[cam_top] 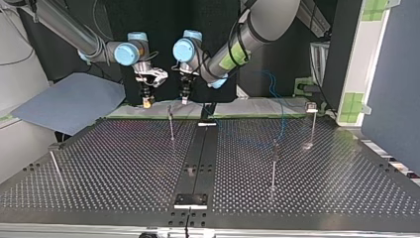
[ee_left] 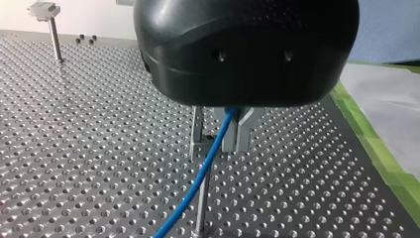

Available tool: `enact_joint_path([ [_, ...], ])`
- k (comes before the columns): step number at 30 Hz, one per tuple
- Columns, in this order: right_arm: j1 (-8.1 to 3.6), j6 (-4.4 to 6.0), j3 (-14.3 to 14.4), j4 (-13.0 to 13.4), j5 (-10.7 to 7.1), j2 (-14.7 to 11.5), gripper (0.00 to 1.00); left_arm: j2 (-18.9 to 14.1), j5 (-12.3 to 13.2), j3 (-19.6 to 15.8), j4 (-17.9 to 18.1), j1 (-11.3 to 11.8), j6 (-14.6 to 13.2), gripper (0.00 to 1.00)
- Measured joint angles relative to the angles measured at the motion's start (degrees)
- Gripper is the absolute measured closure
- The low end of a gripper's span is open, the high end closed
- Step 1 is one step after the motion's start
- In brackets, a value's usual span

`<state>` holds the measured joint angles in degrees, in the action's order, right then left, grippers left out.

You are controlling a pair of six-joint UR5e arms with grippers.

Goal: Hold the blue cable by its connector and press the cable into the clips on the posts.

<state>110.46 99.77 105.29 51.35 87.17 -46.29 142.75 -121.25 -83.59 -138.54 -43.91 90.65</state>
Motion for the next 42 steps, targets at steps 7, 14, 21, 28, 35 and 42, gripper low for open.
enact_joint_path([
  [7, -1.44, 0.07, -1.0, -1.4, -3.28, 0.0, 1.0, 0.1, 0.0, 0.0, 0.6, -0.2, 0.0, 0.95],
  [14, -2.07, -1.28, -1.7, -3.0, -5.45, 0.0, 1.0, 1.8, 0.1, 1.1, 0.1, -0.1, 0.0, 0.95],
  [21, -3.52, -2.23, -2.5, -4.5, -8.55, 0.0, 1.0, 3.7, -0.6, 3.4, -1.1, 0.0, 0.3, 0.95],
  [28, -5.51, -2.65, -2.6, -5.1, -12.51, 0.0, 1.0, 3.8, -1.8, 4.1, -1.0, 0.0, 0.8, 0.95],
  [35, -6.94, -2.49, -2.9, -5.3, -16.27, 0.0, 1.0, 3.8, -1.1, 4.2, -0.6, 0.0, 0.9, 0.95],
  [42, -7.68, -2.54, -3.9, -6.3, -19.12, 0.0, 1.0, 3.8, -0.3, 5.8, -1.8, -0.2, 1.0, 0.95],
])
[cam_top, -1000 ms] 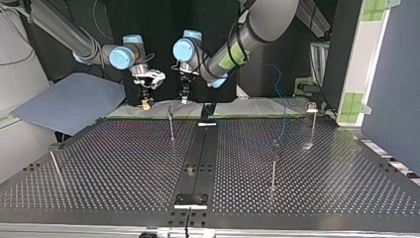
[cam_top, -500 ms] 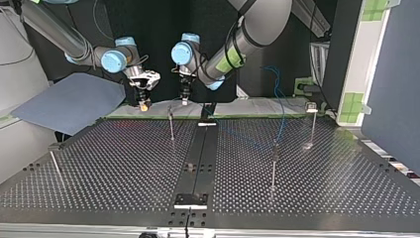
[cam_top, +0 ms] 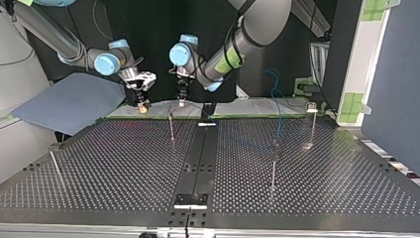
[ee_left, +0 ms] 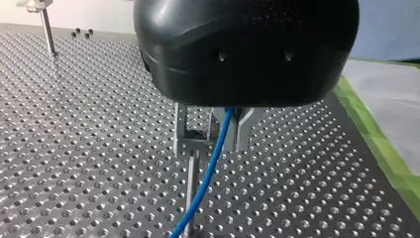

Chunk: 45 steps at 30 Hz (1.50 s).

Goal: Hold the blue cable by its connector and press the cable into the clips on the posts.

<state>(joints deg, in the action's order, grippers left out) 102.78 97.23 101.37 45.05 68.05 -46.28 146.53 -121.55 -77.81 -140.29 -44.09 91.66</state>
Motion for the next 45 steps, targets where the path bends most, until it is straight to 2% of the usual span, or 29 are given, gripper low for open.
enact_joint_path([
  [9, -1.34, 0.26, -0.5, -0.1, -0.51, 0.0, 1.0, 0.0, 0.0, 3.0, -3.0, 0.0, -0.1, 0.93],
  [16, -2.67, 0.59, -0.9, -0.2, -0.67, 0.0, 1.0, 0.0, 0.0, 3.5, -3.6, 0.1, -0.2, 0.93],
  [20, -3.05, 0.63, -1.0, -0.1, -1.12, 0.0, 1.0, 0.0, 0.2, 3.5, -3.6, 0.3, -0.4, 0.93],
  [27, -3.22, 0.44, -1.2, -0.1, -1.34, 0.0, 1.0, 0.0, 2.1, 3.5, -3.5, 1.0, -0.5, 0.93],
  [35, -2.95, -0.2, -1.3, -0.1, -1.5, 0.0, 1.0, 0.0, 2.7, 4.2, -3.6, 2.4, -0.7, 0.93],
  [45, -2.87, -0.35, -2.0, 0.1, -1.51, 0.0, 1.0, 1.9, 4.7, 7.0, -5.7, 3.7, -0.8, 0.93],
])
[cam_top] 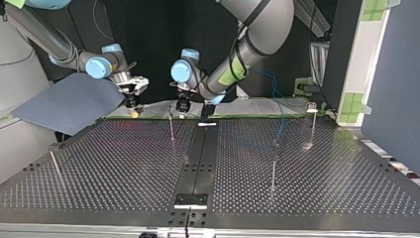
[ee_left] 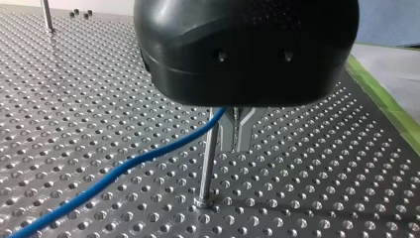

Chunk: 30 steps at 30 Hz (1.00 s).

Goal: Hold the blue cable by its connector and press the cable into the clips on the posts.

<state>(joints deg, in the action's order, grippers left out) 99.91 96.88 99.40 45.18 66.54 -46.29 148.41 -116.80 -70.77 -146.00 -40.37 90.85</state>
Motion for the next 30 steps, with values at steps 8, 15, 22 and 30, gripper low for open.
enact_joint_path([
  [8, 0.0, 0.08, -0.4, 0.1, 0.05, 0.0, 1.0, 0.3, 0.7, 1.1, -0.1, 1.1, 0.0, 0.93],
  [15, 0.2, 0.13, -0.9, 0.3, 0.13, 0.0, 1.0, 0.3, 2.4, 1.2, -0.1, 2.0, 0.0, 0.93],
  [22, 0.25, 0.09, -1.0, 0.5, 0.2, 0.1, 1.0, 0.3, 5.7, 2.7, -0.5, 2.3, 0.0, 0.93],
  [30, 0.48, 0.13, -1.2, 1.3, 0.37, 0.3, 1.0, 0.3, 7.3, 3.4, -1.1, 2.6, 0.3, 0.93],
])
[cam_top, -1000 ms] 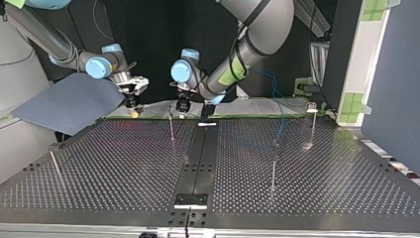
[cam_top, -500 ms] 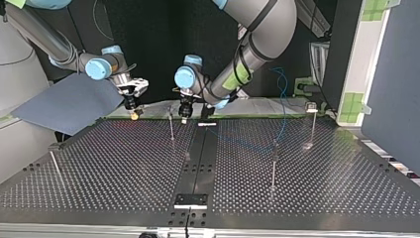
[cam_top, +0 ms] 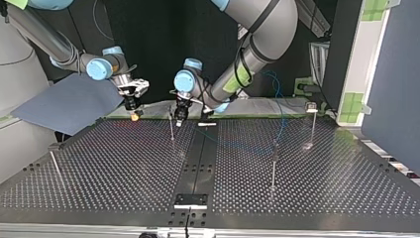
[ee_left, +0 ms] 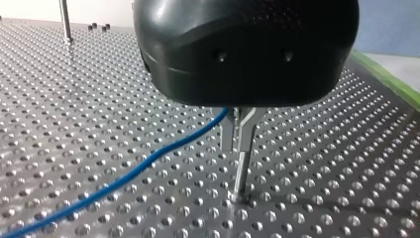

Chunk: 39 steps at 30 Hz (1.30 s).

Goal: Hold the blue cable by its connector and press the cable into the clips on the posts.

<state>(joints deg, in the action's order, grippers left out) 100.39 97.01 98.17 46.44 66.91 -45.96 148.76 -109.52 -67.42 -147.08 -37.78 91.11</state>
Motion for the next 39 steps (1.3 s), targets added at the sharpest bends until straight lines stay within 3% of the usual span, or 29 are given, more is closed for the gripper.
enact_joint_path([
  [7, -0.14, 0.12, -0.4, 0.4, 0.38, 0.1, 1.0, 0.0, 0.0, 0.1, 0.1, 0.7, 0.0, 0.93],
  [19, -0.04, 0.24, -1.1, 0.6, 0.54, 0.2, 1.0, 0.5, 3.1, 0.5, -1.0, 0.6, 0.0, 0.91],
  [29, -0.32, 0.27, -1.5, 0.6, 0.74, 0.6, 1.0, 3.1, 2.1, 2.7, -2.5, 0.9, -0.1, 0.91],
  [39, -0.64, 0.02, -3.3, 1.1, 1.36, 3.2, 1.0, 3.1, 1.7, 6.2, -4.9, 2.2, -0.2, 0.91],
])
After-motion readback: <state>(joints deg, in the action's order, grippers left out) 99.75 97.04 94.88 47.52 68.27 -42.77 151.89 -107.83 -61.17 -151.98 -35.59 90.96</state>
